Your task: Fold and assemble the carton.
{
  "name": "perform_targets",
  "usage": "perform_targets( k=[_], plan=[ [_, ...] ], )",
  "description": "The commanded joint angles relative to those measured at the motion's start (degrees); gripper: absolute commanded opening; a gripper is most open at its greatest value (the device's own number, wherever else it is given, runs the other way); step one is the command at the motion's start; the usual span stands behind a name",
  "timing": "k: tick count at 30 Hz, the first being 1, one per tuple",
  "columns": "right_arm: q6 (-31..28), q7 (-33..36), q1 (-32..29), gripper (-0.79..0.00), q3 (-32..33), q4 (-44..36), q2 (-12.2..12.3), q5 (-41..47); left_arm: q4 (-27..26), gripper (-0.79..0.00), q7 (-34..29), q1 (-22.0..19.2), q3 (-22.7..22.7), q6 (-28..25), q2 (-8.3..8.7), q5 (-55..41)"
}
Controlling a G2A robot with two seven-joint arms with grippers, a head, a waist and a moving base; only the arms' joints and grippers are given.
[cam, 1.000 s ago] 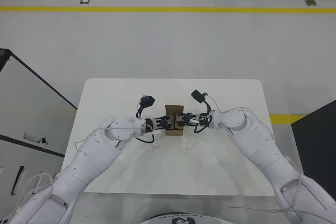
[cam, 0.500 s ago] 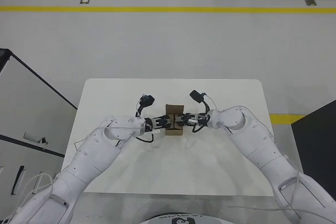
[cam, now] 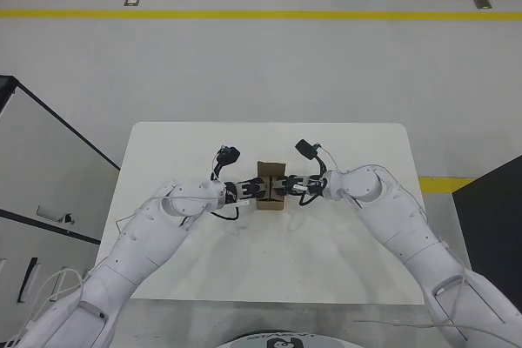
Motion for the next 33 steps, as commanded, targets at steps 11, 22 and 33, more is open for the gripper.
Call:
perform_targets(
  k=[11,22,33],
  plan=[
    [-0.82,0.23,0.05,-0.785,0.64,-0.41,-0.06,-0.08,0.48,-0.785,-0.42,0.08,-0.18,0.26,-0.31,0.61],
    [-0.8,0.64,-0.08,-0.785,0.66,0.25,-0.24,-0.15,-0.63,-0.785,0.16,0.77,-1.17,-0.7,-0.42,0.51],
    [-1.77,0.94,-0.42,-0.785,1.61,-0.25,-0.07,-0.16,0.56,-0.785,0.23,0.56,-0.92,-0.52,-0.89,0.45]
  ],
)
